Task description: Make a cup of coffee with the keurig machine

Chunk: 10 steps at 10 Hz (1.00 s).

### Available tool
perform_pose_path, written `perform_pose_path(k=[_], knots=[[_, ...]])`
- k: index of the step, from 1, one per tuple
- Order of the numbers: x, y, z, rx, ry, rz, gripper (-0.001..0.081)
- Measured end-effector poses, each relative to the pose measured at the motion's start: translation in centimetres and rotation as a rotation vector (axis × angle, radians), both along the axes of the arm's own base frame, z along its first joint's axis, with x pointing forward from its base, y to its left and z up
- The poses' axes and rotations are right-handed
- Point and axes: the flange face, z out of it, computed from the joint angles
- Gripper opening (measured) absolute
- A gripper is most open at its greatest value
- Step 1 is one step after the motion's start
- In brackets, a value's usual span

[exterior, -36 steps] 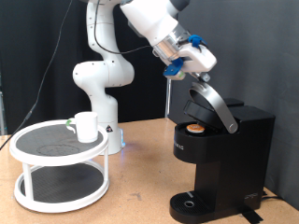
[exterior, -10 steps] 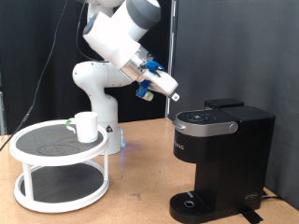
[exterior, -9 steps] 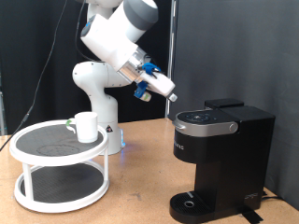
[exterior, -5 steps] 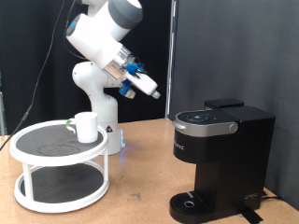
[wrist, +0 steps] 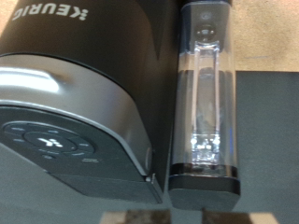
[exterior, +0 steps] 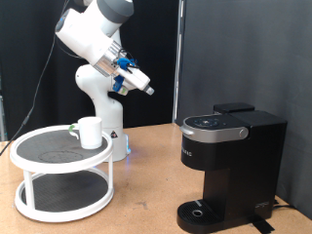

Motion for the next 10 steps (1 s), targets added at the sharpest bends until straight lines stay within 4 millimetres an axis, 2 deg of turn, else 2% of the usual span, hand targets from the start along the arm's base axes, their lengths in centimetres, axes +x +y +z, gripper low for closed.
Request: perform_pose_path(k=[2,8,10], knots=[[-1.5,-1.3,0.0,0.024,0.040,0.032,0.0000],[-7.4,-8.3,1.7,-0.006,-0.004,0.057,0.0000],[-8.0,-8.7,1.9,0.000,-0.017,0.065,0.0000]])
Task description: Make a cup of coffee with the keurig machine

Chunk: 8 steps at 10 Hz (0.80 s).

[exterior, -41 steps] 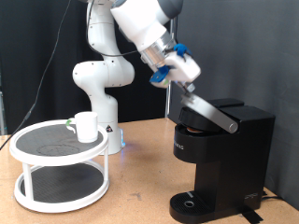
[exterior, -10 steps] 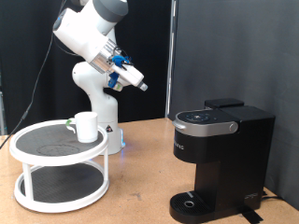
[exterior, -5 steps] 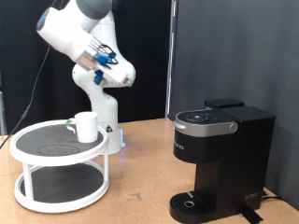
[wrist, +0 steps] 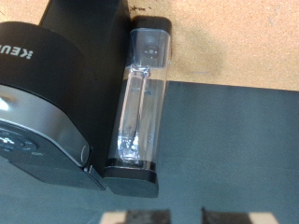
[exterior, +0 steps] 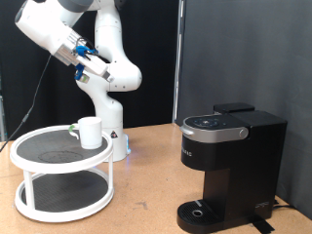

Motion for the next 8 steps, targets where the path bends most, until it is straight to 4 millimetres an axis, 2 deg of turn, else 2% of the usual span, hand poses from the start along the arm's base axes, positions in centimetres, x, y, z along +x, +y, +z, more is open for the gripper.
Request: perform_pose_path(k=[3,8], knots=[[-0.8,-1.0,-0.5,0.015,0.006,-0.032,0.0000],[-4.5,-5.5,-1.1,-0.003,0.011,-0.146,0.0000]])
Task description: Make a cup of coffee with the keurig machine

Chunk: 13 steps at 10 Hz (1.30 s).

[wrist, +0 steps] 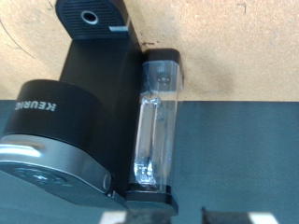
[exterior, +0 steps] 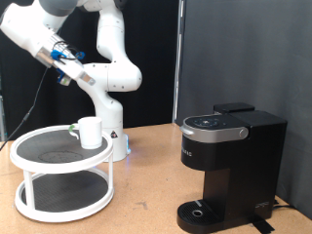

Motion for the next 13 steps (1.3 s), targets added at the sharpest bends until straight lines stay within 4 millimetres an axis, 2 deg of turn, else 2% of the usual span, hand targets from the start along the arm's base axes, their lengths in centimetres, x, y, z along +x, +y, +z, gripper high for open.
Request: perform_pose_path(k=[4,6,8,12,13], knots=[[-2.3,-2.2,1.0,0.026,-0.039,0.008,0.0000],[-2.9,-2.7,0.6,-0.011,-0.030,0.032,0.0000],[-3.2,-2.8,-0.7,-0.049,-0.043,0.026,0.0000],[-3.2,-2.2,-4.6,-0.088,-0.053,-0.014,0.0000],[-3.4,-2.2,-5.4,-0.091,-0.055,-0.025,0.0129]])
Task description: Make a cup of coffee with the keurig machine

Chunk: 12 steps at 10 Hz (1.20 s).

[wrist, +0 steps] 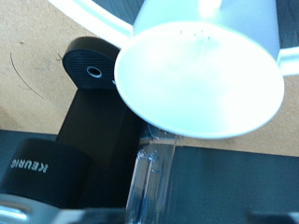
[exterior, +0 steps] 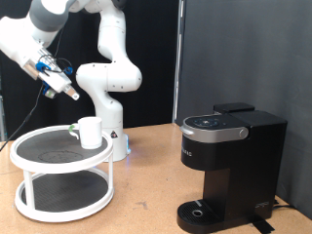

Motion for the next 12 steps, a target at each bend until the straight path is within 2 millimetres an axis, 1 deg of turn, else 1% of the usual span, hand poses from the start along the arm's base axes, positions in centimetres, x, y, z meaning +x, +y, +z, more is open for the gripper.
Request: perform_pose_path(k=[1,2,3,4,5,6,7,12], knots=[[-0.2,0.0,-0.7,-0.002,-0.004,-0.010,0.0268],[-0.4,-0.1,-1.3,-0.004,-0.009,-0.021,0.0268],[-0.6,-0.1,-1.9,-0.003,-0.013,-0.031,0.0403],[-0.9,-0.2,-2.5,0.003,-0.012,-0.041,0.0587],[-1.1,-0.2,-3.1,0.011,-0.009,-0.049,0.0587],[-1.2,-0.4,-3.7,0.016,-0.006,-0.057,0.0687],[-1.2,-0.6,-4.3,0.014,-0.003,-0.067,0.0726],[-0.5,-1.3,-7.4,0.015,0.012,-0.113,0.0734]])
